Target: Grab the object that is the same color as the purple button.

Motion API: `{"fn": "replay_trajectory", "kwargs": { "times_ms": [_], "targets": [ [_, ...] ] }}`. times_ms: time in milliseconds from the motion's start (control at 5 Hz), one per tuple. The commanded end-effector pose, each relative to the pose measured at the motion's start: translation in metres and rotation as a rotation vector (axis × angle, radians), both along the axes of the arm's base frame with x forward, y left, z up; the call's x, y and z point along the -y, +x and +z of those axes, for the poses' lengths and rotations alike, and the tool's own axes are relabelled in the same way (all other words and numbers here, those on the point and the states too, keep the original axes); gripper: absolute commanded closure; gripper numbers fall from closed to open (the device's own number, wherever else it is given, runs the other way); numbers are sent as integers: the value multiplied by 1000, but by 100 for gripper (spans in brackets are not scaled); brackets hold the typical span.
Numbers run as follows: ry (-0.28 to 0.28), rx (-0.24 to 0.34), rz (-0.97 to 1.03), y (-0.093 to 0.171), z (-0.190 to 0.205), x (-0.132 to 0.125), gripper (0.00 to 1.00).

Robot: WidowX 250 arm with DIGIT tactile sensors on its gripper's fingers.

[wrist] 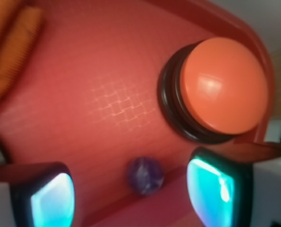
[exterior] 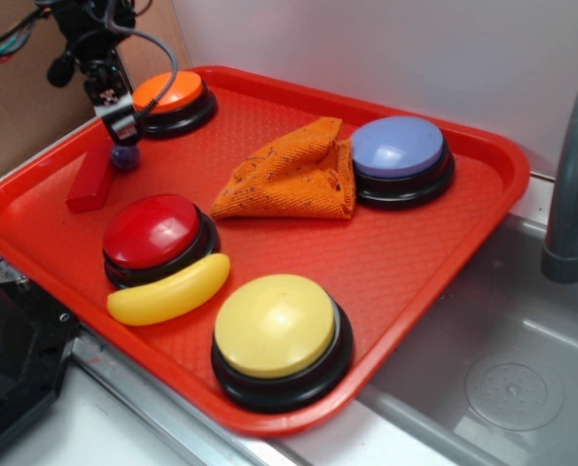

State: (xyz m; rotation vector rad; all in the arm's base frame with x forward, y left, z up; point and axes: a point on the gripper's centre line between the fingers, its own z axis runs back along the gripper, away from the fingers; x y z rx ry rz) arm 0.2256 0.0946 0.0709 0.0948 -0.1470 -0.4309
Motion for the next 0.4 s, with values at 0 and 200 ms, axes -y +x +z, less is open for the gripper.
{"fn": "replay_trajectory", "kwargs": {
  "times_ms": [0,200],
  "targets": [
    [55,-13,18,8,-13,-13,0],
    [55,-36,30,6,-20,-16,0]
  ]
}}
